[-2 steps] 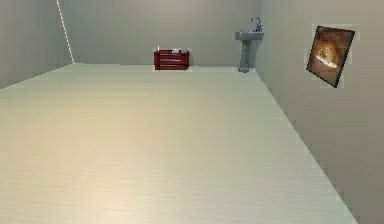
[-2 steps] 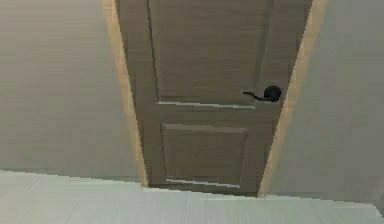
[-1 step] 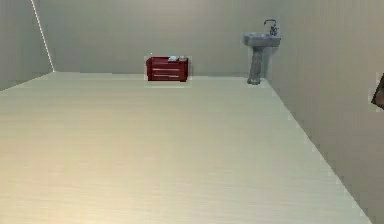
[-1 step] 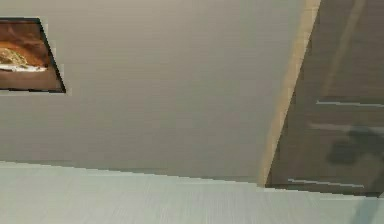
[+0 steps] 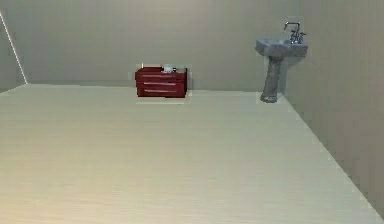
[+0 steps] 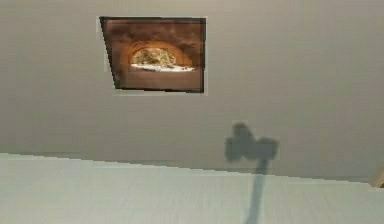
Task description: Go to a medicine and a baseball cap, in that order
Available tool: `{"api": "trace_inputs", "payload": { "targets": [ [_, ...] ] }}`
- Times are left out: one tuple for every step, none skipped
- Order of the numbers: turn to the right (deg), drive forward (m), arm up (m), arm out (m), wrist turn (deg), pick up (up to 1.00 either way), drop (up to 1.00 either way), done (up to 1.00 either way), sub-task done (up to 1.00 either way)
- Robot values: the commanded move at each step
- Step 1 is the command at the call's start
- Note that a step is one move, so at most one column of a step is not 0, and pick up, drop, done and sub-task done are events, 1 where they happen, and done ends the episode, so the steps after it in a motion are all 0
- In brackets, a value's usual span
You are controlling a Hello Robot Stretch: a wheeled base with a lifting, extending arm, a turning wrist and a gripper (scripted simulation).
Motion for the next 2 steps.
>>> {"api": "trace_inputs", "payload": {
  "targets": [
    [0.0,1.0,0.0,0.0,0.0,0.0,0.0,0.0,0.0],
    [0.0,1.0,0.0,0.0,0.0,0.0,0.0,0.0,0.0]
  ]
}}
